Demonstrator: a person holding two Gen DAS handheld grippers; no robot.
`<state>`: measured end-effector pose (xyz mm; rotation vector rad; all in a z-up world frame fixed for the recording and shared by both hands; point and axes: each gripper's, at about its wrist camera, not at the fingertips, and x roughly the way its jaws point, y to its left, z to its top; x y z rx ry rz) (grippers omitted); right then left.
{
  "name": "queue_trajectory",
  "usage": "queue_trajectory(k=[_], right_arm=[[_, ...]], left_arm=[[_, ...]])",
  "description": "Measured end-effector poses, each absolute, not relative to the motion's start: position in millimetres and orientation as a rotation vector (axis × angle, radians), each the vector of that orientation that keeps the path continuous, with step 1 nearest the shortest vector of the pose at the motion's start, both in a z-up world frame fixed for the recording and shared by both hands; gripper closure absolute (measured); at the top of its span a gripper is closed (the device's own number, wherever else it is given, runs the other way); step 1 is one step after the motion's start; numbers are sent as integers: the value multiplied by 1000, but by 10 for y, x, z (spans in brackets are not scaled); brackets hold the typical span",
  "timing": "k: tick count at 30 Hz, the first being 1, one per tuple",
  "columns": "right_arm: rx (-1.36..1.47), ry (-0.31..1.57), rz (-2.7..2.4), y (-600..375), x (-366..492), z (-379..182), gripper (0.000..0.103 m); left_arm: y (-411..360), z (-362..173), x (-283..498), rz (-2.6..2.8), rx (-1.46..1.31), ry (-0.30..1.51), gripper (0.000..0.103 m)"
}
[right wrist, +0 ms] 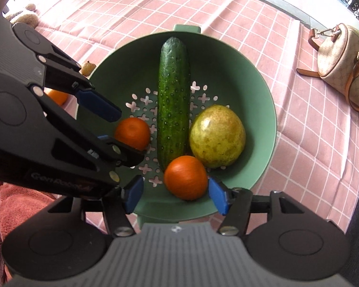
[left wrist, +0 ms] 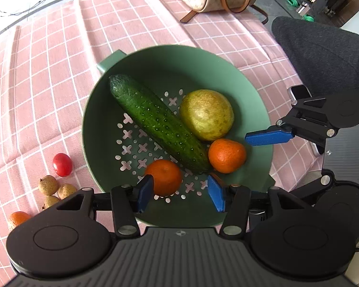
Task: Organize fruits
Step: 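Carry the mandarins into the colander and open both tools, then return both tools to the remaining mandarins and grasp one with each tool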
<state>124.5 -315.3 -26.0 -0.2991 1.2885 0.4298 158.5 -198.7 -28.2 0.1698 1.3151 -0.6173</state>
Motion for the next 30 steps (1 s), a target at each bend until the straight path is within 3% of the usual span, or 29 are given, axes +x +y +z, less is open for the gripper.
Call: queue_trajectory(k=[16, 22, 30], right_arm=[[-50, 1061, 359, -2763, 696, 179, 37], [82, 965, 344, -2403, 511, 137, 41], [160, 870, 324, -1897, 428, -49, 49]], left_arm=[[-1116, 403, 1095, -575, 107, 1060, 42], [-568, 493, 988, -482, 52, 975, 42], [38, 208, 872, -385, -13, 932, 42]])
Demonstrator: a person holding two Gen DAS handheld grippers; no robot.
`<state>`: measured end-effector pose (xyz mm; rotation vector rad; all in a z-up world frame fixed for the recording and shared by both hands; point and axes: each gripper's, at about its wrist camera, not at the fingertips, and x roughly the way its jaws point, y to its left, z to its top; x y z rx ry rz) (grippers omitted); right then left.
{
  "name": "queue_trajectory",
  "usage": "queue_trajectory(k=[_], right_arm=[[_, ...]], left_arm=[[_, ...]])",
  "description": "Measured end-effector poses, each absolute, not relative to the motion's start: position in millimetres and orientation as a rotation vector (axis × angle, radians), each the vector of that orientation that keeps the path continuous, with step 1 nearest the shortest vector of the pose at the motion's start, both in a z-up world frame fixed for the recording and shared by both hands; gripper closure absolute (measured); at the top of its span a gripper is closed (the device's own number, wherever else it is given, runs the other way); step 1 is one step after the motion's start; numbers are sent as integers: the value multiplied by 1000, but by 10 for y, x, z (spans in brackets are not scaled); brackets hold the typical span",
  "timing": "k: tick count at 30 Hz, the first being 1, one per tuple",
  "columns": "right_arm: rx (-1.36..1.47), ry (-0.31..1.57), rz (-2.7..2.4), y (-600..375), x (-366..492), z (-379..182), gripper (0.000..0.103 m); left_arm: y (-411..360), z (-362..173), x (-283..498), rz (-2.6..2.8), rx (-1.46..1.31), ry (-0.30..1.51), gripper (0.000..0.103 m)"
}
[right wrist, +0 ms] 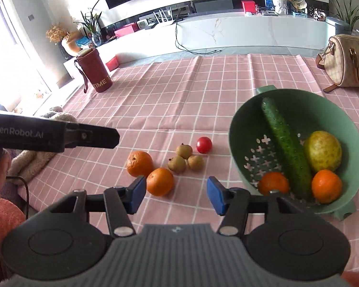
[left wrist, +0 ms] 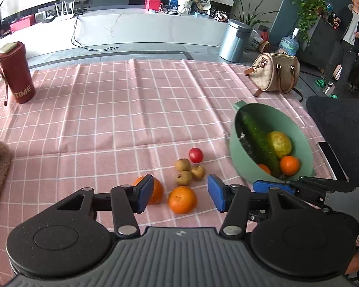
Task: Organize fruits
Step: 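Return both tools to the remaining mandarins and grasp one with each tool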
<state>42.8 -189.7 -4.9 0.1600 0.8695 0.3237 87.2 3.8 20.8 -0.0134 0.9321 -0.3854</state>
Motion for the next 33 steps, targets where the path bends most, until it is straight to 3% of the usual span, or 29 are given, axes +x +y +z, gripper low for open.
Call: queue_trajectory(k=[22, 33], right_arm=[[27, 901, 324, -1238, 698, -626, 51], [59, 929, 315, -1219, 837, -747, 61]], left_arm=[[391, -637, 1083, -404, -62, 939, 42], [375, -784, 1220, -411, -87, 962, 42]])
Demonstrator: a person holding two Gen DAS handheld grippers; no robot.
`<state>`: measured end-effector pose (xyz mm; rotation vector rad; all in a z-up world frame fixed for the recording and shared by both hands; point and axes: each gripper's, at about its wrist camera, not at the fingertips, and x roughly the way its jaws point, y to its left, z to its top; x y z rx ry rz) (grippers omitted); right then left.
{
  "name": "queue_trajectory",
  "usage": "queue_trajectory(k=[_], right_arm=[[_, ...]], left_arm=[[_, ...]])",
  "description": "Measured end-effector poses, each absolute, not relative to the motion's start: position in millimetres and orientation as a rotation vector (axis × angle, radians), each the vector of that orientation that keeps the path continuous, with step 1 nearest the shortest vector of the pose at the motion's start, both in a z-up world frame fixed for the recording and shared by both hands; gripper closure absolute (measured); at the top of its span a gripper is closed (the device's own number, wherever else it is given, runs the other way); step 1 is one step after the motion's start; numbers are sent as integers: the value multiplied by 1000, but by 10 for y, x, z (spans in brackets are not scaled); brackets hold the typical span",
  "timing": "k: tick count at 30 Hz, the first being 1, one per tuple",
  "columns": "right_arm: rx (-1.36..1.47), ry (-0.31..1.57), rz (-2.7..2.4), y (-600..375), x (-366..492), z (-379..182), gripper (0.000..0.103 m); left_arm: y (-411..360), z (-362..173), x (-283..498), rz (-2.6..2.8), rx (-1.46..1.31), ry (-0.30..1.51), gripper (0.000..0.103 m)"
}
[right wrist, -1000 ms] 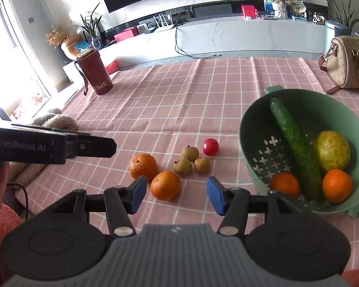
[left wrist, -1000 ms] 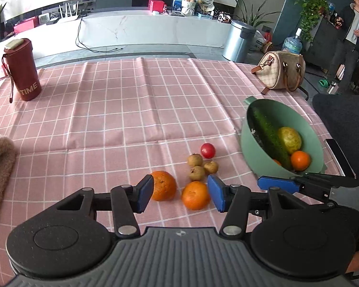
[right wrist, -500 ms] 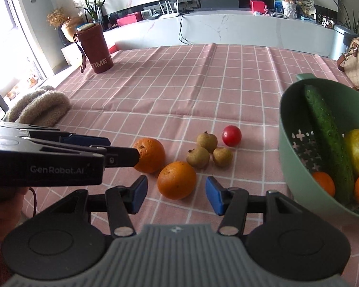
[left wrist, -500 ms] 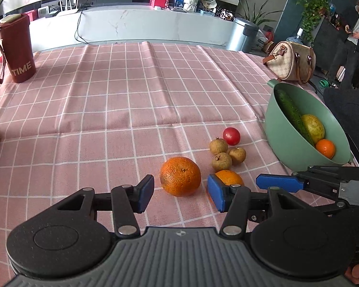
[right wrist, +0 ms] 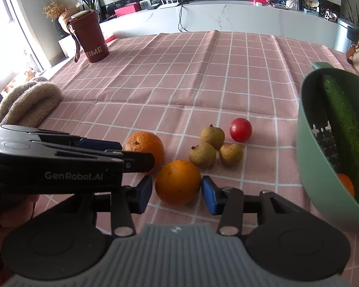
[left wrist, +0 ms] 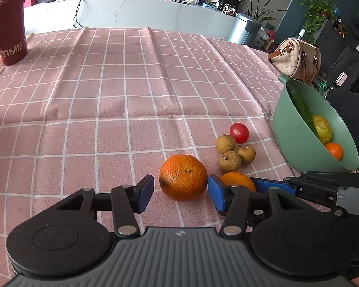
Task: Organize fruits
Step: 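Return both tools to the remaining mandarins and grasp one with each tool, then carry the two mandarins into the colander and open both tools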
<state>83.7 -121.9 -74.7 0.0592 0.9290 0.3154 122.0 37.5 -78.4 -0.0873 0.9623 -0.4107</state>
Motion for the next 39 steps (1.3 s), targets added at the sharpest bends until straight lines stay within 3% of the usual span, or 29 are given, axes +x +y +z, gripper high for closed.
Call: queue_trajectory(k=[8, 11, 22, 39], right_arm=[[98, 947, 295, -1292, 848, -752, 63], [109, 962, 307, -1290, 875, -779, 63], [131, 960, 324, -1321, 861, -765, 65], [152, 925, 322, -1822, 531, -221, 66]], left_arm=[[306, -848, 1289, -419, -80, 979, 42], [302, -860, 1299, -429, -90, 984, 50], [338, -820, 1260, -436, -113, 986, 52], [18, -190, 959, -510, -131, 919, 52]])
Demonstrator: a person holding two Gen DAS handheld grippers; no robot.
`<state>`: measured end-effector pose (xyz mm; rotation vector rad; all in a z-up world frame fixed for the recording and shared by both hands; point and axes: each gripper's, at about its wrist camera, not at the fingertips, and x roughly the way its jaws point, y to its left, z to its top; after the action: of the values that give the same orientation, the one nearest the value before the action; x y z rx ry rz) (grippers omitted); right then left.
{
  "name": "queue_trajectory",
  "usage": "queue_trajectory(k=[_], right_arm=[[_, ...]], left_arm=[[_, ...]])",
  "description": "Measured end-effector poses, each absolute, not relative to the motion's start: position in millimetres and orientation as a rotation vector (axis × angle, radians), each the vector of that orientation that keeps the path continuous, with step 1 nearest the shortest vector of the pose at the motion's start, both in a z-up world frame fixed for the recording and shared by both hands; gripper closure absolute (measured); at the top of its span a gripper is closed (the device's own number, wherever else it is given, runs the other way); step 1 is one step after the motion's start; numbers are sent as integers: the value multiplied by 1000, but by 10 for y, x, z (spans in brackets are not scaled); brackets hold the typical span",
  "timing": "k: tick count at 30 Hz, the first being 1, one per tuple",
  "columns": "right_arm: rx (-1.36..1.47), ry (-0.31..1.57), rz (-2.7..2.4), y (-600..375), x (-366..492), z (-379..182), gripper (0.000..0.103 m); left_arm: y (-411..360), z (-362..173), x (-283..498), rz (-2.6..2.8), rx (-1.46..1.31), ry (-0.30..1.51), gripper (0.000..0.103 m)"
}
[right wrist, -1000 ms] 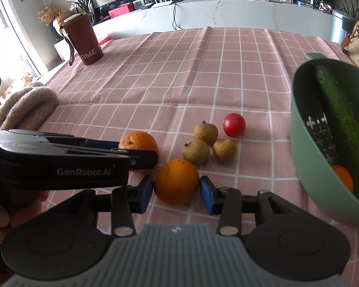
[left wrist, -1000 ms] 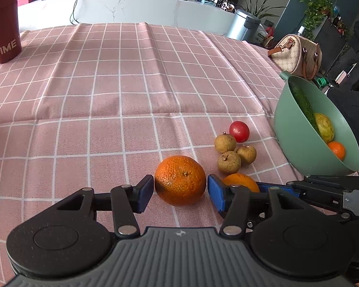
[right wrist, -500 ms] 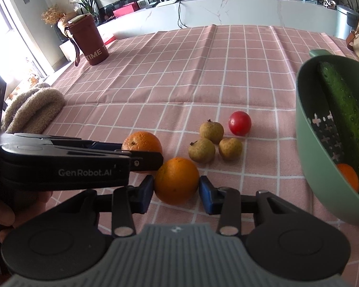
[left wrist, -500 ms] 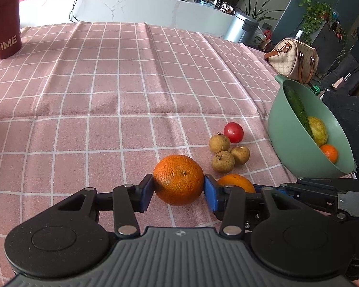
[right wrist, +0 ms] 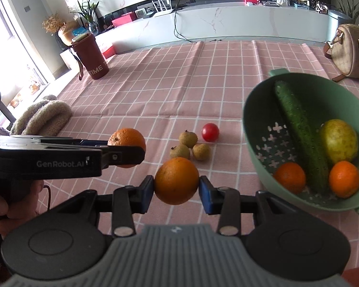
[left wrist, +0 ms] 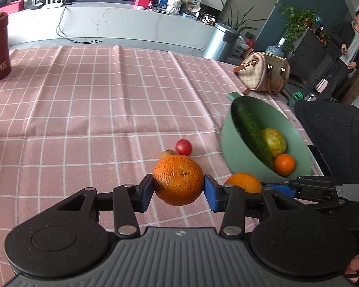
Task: Organize fruits
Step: 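Carry the two mandarins into the colander and open both tools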
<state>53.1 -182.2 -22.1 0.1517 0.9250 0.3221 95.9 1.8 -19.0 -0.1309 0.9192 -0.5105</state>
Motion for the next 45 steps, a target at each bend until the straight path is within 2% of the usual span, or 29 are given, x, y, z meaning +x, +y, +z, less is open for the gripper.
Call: queue_trajectory(k=[7, 13, 21, 28, 45], right_arm=[[100, 896, 298, -2264, 475, 169, 66], [41, 914, 266, -2634, 543, 311, 65], [31, 1044, 259, -3083, 776, 168, 65], [7, 1153, 309, -3088, 961, -52, 65], [-16, 1279, 378, -3065, 1179, -337, 65]], left_arm=[[-465, 140, 1001, -574, -86, 899, 52], [-902, 209, 1110, -618, -58, 932, 52], [-1399, 32, 1369, -658, 37, 1057, 53], [-1606, -117, 1511, -657, 143, 1130, 52], [-1928, -335, 1582, -670, 374, 1187, 52]])
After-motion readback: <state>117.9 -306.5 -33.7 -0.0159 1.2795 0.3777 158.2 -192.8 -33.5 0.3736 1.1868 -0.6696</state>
